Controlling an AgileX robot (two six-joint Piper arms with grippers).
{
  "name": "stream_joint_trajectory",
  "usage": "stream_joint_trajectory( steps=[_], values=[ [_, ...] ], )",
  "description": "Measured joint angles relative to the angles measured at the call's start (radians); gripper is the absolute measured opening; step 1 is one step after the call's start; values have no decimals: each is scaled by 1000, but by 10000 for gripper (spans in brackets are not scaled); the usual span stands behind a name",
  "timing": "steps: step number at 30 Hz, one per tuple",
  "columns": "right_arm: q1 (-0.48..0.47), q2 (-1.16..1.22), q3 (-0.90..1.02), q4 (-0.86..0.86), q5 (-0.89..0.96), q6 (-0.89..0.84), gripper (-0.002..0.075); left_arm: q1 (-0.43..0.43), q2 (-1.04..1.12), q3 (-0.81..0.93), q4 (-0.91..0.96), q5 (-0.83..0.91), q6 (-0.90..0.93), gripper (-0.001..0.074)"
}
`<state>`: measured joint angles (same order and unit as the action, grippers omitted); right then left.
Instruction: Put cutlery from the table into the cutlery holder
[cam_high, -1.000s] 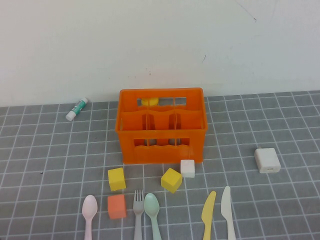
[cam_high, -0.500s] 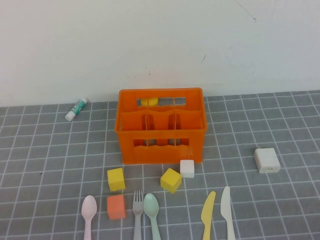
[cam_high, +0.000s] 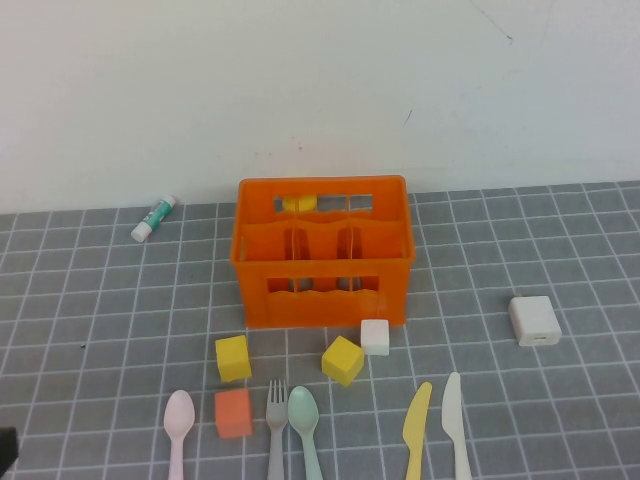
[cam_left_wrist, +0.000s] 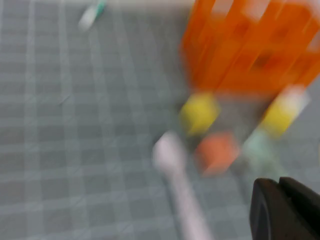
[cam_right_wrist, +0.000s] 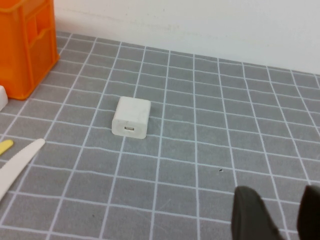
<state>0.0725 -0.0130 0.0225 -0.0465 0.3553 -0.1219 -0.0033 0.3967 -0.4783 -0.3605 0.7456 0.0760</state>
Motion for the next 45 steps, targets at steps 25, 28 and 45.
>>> stream_joint_trajectory(
  steps=[25,28,45],
  values=[
    [0,0,0,0,0,0,216,-317,970,-283,133,49,-1,229],
    [0,0,0,0,0,0,216,-319,1036,-283,148,-12,-107,362],
    [0,0,0,0,0,0,216,-315,1386,-289,164,-265,-217,388]
  ],
)
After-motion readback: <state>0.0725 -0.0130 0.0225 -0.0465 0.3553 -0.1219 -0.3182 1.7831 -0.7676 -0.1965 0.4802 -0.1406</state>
